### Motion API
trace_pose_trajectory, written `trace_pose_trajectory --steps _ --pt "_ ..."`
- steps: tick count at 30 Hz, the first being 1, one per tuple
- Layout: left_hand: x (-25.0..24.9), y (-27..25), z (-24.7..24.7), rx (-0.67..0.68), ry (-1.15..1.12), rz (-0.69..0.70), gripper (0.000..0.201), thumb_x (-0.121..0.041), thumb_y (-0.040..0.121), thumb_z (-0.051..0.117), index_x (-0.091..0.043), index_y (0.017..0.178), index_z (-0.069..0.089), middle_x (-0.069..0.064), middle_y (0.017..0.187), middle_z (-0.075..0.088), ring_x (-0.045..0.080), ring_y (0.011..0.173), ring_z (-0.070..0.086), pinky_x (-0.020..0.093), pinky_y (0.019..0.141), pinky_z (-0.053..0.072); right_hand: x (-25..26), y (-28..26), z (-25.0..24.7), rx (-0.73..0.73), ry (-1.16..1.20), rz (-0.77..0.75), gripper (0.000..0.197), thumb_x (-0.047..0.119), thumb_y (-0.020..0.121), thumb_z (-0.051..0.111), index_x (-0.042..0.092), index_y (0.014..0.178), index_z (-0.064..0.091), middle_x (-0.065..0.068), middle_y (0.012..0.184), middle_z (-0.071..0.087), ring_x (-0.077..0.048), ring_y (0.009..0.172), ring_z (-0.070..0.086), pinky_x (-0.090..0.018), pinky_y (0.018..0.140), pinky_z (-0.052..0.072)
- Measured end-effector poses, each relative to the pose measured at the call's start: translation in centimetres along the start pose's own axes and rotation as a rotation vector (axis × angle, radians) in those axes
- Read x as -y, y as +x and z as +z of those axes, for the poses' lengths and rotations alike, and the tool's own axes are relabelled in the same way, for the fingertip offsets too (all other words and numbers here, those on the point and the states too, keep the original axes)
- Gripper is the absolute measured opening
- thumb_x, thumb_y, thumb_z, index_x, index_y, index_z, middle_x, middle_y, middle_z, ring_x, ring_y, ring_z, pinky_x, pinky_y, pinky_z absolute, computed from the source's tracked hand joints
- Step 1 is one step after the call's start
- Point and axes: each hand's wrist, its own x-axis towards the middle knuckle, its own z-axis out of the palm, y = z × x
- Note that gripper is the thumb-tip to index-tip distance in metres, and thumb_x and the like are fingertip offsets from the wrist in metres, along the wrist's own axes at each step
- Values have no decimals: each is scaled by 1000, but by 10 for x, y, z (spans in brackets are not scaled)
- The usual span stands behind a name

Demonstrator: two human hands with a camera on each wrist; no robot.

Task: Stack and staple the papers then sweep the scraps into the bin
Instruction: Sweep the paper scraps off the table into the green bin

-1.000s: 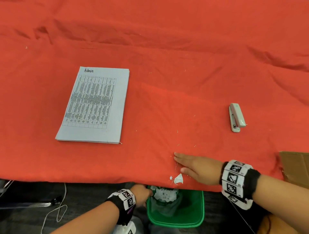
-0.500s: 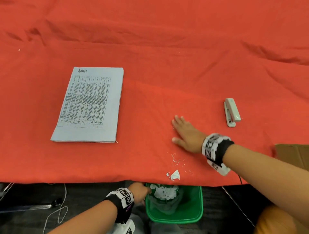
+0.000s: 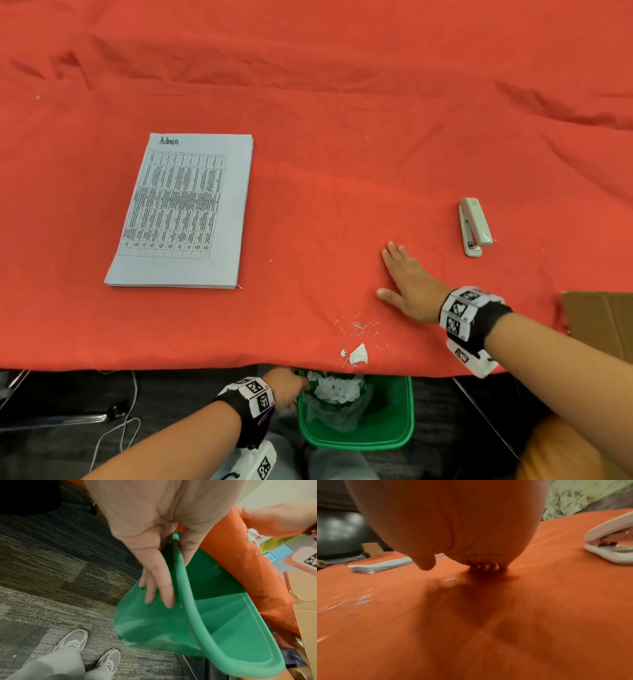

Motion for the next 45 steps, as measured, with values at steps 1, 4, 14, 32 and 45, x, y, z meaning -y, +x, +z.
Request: trace_pose_trajectory --steps 1,4,14,32,45 --pt "0 0 0 5 -6 2 22 -21 77 59 -4 91 63 23 95 71 34 72 71 39 73 59 6 -9 9 18 -13 -17 114 86 61 -9 12 148 -18 -6 152 -30 -21 143 -23 -42 121 1" --pt "2 2 2 27 31 13 15 -21 82 56 -9 90 62 17 96 69 23 59 66 30 68 56 28 -44 39 138 -57 -120 94 73 79 10 15 141 -31 -6 149 -38 -22 140 -30 -37 118 -9" --pt "-2 6 1 34 3 36 9 -17 89 55 -13 84 62 3 77 59 22 73 60 36 84 56 47 -73 44 199 9 -226 82 63 93 20 17 145 -25 0 152 -34 -12 143 -25 -31 120 -6" --pt "-2 5 1 34 -19 24 10 -16 90 53 -10 84 59 4 81 62 10 59 58 14 49 47 75 -85 60 323 -81 -440 70 53 97 22 19 151 -6 6 158 -16 -9 144 -17 -27 118 -9" --pt "-5 -2 0 11 27 37 14 -19 88 54 -10 97 60 10 96 65 11 54 60 14 46 44 71 -81 88 204 -150 -368 79 57 94 24 16 147 -17 -2 154 -28 -21 143 -25 -44 119 -8"
